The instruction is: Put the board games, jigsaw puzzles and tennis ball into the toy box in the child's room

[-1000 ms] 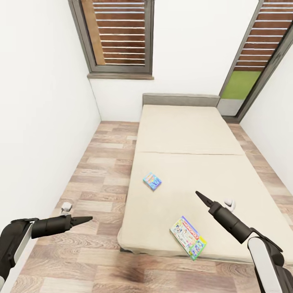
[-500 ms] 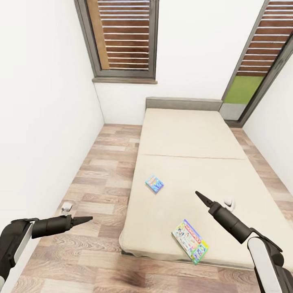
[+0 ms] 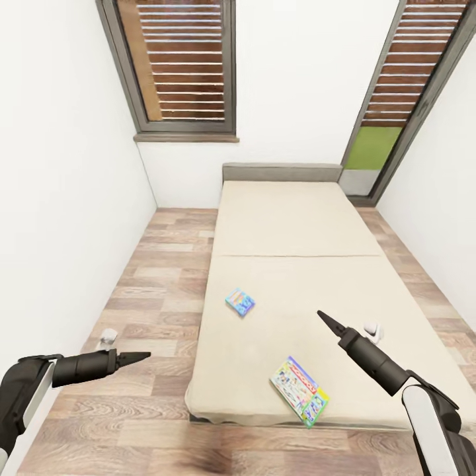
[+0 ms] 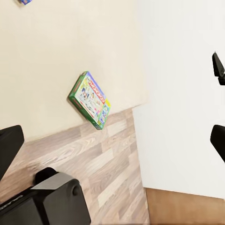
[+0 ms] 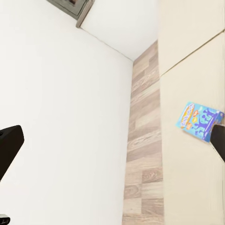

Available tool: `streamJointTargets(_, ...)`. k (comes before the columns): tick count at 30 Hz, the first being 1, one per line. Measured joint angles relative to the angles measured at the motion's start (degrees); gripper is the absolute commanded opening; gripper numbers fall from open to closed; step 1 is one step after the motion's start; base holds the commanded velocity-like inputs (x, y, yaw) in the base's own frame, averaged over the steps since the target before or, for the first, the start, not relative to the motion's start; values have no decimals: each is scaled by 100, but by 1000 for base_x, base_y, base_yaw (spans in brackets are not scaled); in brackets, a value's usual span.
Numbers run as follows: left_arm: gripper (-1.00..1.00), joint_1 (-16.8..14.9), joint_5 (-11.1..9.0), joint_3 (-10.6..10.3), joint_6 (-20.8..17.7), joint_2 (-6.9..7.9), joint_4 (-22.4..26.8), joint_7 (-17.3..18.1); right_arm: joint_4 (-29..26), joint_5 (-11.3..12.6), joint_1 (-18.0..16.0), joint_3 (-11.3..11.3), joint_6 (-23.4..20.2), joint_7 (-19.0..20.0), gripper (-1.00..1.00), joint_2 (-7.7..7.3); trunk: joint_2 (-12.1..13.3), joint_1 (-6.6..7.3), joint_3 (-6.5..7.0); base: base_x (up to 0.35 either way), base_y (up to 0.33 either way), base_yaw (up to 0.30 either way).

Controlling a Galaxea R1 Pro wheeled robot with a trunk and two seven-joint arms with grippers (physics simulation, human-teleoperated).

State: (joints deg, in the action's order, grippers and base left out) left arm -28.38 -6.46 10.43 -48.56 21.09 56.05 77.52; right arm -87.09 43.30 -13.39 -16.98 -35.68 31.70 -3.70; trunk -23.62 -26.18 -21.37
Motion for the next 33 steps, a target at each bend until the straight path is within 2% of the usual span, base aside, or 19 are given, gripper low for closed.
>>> streamJointTargets(6, 100, 1, -1, -1, 0, -1, 1, -2, 0, 0, -1, 1, 5, -2, 100, 0, 0, 0, 50, 0, 0, -135)
streamJointTargets(16, 100, 2, -1, -5, 0, -1, 1, -2, 1, -2, -1, 12, 96, 2, 100, 0, 0, 0, 143, 0, 0, -21)
streamJointTargets(25, 100, 2, -1, -6, 0, -1, 1, -2, 1, -6, -1, 183, 301, 9, 100, -7, 0, 0, 229, 0, 0, -1)
streamJointTargets(33, 100, 2, -1, -1, 0, -1, 1, -2, 0, -7, -1, 219, 316, 10, 100, -8, 0, 0, 305, 0, 0, 0)
